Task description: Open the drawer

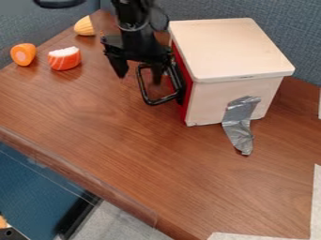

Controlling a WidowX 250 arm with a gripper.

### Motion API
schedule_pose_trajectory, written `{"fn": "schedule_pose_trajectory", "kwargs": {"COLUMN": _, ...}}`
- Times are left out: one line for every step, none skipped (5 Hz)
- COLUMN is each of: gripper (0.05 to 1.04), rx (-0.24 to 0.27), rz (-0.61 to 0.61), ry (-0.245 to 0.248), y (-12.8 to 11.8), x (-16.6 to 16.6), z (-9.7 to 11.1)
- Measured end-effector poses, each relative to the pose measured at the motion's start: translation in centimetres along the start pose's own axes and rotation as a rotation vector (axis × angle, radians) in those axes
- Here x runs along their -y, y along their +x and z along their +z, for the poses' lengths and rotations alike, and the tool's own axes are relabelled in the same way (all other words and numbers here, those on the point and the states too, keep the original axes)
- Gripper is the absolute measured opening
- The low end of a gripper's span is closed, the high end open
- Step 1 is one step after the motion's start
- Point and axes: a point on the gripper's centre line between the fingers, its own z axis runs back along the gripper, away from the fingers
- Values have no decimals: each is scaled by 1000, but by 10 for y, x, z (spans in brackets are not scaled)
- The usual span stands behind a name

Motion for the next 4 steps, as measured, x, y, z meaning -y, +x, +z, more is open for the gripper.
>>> {"fn": "schedule_pose_trajectory", "kwargs": {"gripper": 1000, "rx": 10, "rz": 45, "ry": 10, "y": 8, "x": 2, "z": -7}}
{"fn": "schedule_pose_trajectory", "kwargs": {"gripper": 1000, "rx": 10, "rz": 76, "ry": 17, "y": 8, "x": 3, "z": -14}}
{"fn": "schedule_pose_trajectory", "kwargs": {"gripper": 1000, "rx": 4, "rz": 106, "ry": 28, "y": 6, "x": 3, "z": -18}}
{"fn": "schedule_pose_trajectory", "kwargs": {"gripper": 1000, "rx": 6, "rz": 128, "ry": 38, "y": 6, "x": 2, "z": -20}}
